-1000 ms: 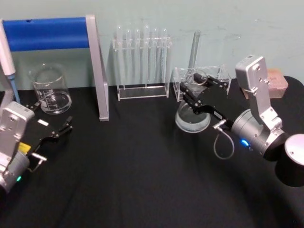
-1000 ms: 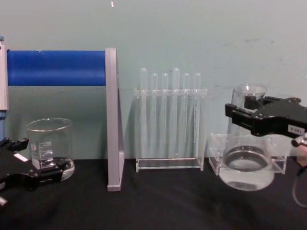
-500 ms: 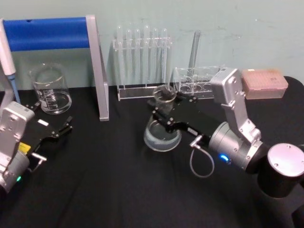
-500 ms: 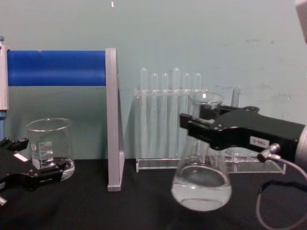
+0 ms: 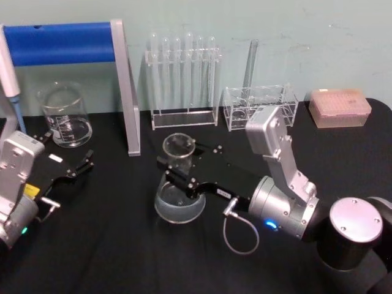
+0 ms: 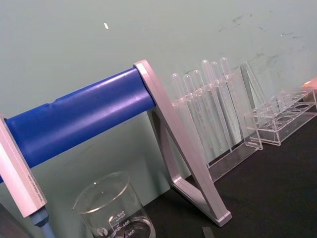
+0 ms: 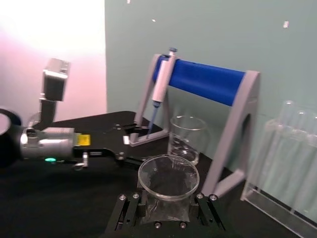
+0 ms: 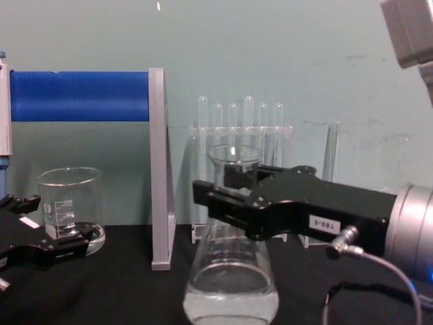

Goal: Grasp the erlenmeyer flask with one hand, shake it three times, then place it back.

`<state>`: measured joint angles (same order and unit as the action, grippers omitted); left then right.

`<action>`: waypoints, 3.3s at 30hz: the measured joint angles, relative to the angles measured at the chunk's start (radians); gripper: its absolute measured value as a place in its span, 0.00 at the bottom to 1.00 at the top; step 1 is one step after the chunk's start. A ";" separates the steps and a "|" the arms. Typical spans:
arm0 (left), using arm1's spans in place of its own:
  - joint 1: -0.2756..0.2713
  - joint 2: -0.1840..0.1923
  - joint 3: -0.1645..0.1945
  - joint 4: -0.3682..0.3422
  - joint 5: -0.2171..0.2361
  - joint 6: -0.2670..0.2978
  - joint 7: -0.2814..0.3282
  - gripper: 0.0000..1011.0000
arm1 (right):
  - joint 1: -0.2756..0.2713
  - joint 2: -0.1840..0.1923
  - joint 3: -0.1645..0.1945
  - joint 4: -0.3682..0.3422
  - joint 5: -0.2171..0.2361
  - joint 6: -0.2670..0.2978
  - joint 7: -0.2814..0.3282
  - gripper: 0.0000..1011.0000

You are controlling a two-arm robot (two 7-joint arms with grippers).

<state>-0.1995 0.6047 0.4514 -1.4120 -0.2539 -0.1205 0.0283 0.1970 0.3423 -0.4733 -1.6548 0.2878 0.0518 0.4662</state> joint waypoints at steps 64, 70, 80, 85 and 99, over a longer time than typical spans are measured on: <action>0.000 0.000 0.000 0.000 0.000 0.000 0.000 0.99 | 0.045 -0.044 0.207 0.124 -0.078 -0.023 -0.157 0.45; 0.000 0.000 0.000 0.000 0.000 0.000 0.000 0.99 | 0.039 -0.054 0.186 0.108 -0.058 -0.019 -0.136 0.45; 0.000 0.000 0.000 0.000 0.000 0.000 0.000 0.99 | 0.030 -0.063 0.148 0.091 -0.026 -0.011 -0.111 0.45; 0.000 0.000 0.000 0.000 0.000 0.000 0.000 0.99 | 0.030 -0.061 0.137 0.091 -0.018 -0.008 -0.111 0.45; 0.000 0.000 0.000 0.000 0.000 0.000 0.000 0.99 | 0.032 -0.058 0.121 0.115 -0.002 -0.006 -0.113 0.45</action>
<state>-0.1995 0.6047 0.4514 -1.4120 -0.2539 -0.1206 0.0283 0.2292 0.2848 -0.3526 -1.5394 0.2858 0.0457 0.3536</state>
